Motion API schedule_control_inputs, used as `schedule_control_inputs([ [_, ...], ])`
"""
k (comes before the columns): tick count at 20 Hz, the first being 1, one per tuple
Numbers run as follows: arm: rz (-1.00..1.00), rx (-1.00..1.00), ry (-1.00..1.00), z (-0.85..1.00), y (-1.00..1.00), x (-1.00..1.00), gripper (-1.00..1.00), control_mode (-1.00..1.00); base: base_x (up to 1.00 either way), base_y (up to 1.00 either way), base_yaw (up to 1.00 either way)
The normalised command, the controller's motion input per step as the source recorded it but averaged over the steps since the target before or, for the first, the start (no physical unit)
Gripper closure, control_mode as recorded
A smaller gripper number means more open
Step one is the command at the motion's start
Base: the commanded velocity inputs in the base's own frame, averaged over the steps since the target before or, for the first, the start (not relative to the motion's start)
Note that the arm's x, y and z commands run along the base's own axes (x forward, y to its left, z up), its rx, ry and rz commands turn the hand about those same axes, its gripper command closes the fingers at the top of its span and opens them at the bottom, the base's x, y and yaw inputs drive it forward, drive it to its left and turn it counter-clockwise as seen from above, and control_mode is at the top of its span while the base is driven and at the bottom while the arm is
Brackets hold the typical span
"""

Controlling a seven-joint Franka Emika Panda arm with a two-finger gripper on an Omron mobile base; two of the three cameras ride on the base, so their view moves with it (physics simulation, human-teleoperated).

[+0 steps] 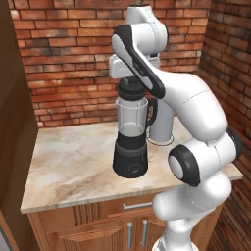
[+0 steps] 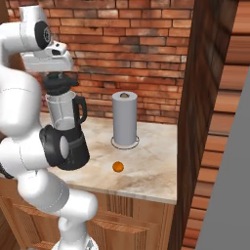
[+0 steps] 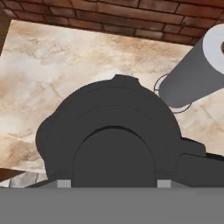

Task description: Open the blender lid, put the tangerine in the blender, close the lid, and start the blender.

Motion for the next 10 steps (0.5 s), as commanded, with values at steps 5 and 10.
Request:
schedule_control_inputs([
  [5, 0.02, 0.0, -0.27, 0.99, 0.0, -0.28, 1.0, -1.0, 0.0, 0.0, 0.0],
  [10, 0.05, 0.0, -0.07, 0.15, 0.38, -0.72, 1.0, -1.0, 0.0, 0.0, 0.0],
])
